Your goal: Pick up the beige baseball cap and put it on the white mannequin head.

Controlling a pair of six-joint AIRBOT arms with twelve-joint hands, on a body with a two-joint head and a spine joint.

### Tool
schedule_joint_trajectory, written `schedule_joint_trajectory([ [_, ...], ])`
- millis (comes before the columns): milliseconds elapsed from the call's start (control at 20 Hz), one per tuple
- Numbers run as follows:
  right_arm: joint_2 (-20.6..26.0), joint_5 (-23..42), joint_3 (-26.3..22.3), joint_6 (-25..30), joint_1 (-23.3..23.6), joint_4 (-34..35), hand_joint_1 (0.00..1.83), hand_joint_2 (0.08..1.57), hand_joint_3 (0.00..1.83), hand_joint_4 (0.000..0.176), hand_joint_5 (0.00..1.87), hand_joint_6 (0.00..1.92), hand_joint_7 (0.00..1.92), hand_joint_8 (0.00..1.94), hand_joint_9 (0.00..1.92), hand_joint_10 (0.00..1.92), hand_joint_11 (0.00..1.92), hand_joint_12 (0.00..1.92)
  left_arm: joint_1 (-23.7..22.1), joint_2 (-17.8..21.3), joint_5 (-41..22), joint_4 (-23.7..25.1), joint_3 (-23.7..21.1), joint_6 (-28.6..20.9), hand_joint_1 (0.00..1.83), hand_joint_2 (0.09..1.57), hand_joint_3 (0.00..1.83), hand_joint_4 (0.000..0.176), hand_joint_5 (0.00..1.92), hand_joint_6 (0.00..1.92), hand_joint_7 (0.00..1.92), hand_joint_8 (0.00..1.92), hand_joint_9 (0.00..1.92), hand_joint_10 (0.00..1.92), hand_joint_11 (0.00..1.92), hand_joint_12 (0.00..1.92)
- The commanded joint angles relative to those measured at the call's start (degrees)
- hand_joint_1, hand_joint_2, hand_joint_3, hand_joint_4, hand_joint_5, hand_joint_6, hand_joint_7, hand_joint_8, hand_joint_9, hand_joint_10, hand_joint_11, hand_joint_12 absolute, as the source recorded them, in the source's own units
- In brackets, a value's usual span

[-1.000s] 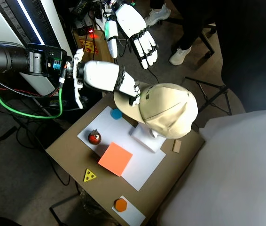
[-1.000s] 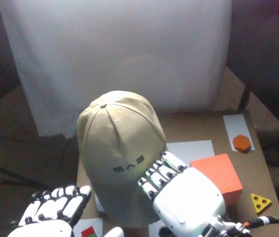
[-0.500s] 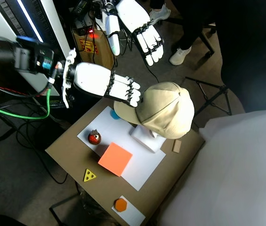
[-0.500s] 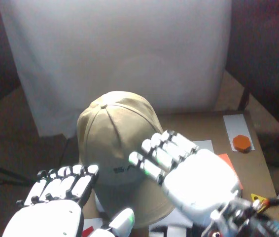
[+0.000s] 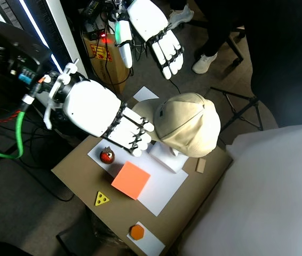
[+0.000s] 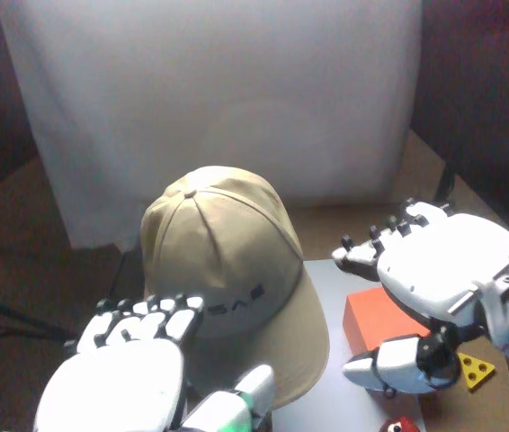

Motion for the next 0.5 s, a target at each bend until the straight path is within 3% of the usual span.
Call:
schedule_joint_trajectory([
  [0, 0.8, 1.25, -0.66, -0.58, 0.66, -2.96, 0.71, 0.97, 0.0, 0.0, 0.92, 0.13, 0.98, 0.18, 0.79, 0.88, 0.65, 1.53, -1.18, 0.42, -3.48, 4.08, -0.18, 0.57, 0.24, 1.1, 0.0, 0.028, 0.63, 0.02, 0.69, 0.03, 0.66, 0.06, 0.24, 0.89],
  [50, 2.28, 0.9, -1.86, -0.71, 0.79, -2.96, 0.75, 0.98, 0.0, 0.0, 0.93, 0.43, 0.91, 0.58, 0.77, 1.27, 0.72, 1.68, -2.63, 0.7, -3.47, 2.79, -0.61, 1.83, 0.3, 1.09, 0.0, 0.0, 0.81, 0.04, 0.87, 0.07, 0.79, 0.11, 0.38, 0.92],
  [100, 4.05, 0.33, -3.1, -0.59, 1.06, -2.83, 0.79, 1.0, 0.0, 0.0, 0.81, 1.01, 0.8, 1.05, 0.79, 1.59, 0.82, 1.87, -4.36, 1.07, -3.47, 1.29, -1.18, 3.55, 0.39, 1.08, 0.0, 0.0, 0.95, 0.1, 0.92, 0.35, 0.8, 0.49, 0.51, 1.04],
  [150, 5.92, 0.18, -4.34, -0.58, 1.49, -1.68, 0.83, 1.02, 0.01, 0.0, 0.73, 1.51, 0.75, 1.49, 0.87, 1.85, 1.03, 1.91, -6.31, 1.48, -3.47, -0.39, -1.81, 5.86, 0.51, 1.09, 0.0, 0.0, 0.82, 0.74, 0.84, 1.0, 0.77, 1.13, 0.66, 1.33],
  [200, 6.87, 0.16, -4.94, -0.61, 1.58, -1.15, 0.85, 1.04, 0.01, 0.0, 0.7, 1.82, 0.74, 1.83, 1.0, 1.91, 1.21, 1.92, -6.67, 1.57, -3.47, -0.45, -1.94, 6.05, 0.62, 1.09, 0.0, 0.0, 0.66, 1.42, 0.76, 1.53, 0.77, 1.65, 0.76, 1.71],
  [250, 7.93, 0.26, -5.54, -0.7, 1.61, -0.39, 0.89, 1.04, 0.0, 0.0, 0.78, 1.9, 0.86, 1.92, 1.13, 1.92, 1.42, 1.92, -7.01, 1.7, -3.47, -0.23, -2.11, 5.87, 0.76, 1.09, 0.0, 0.0, 0.61, 1.82, 0.78, 1.84, 0.86, 1.87, 0.94, 1.88],
  [350, 10.22, 0.34, -6.43, -0.68, 1.74, 3.27, 0.89, 1.07, 0.01, 0.0, 0.96, 1.92, 1.08, 1.94, 1.37, 1.92, 1.69, 1.92, -7.4, 1.6, -3.46, -0.4, -2.57, 5.84, 0.87, 1.08, 0.0, 0.03, 0.77, 1.92, 0.9, 1.92, 0.93, 1.92, 1.05, 1.92],
  [450, 11.7, 0.46, -6.51, -0.52, 1.35, 6.9, 0.75, 1.17, 0.02, 0.0, 1.21, 1.92, 1.4, 1.94, 1.67, 1.92, 1.9, 1.92, -7.6, 1.32, -3.46, -0.48, -2.84, 5.84, 0.83, 1.12, 0.01, 0.034, 1.18, 1.92, 1.23, 1.92, 1.2, 1.92, 1.25, 1.92],
])
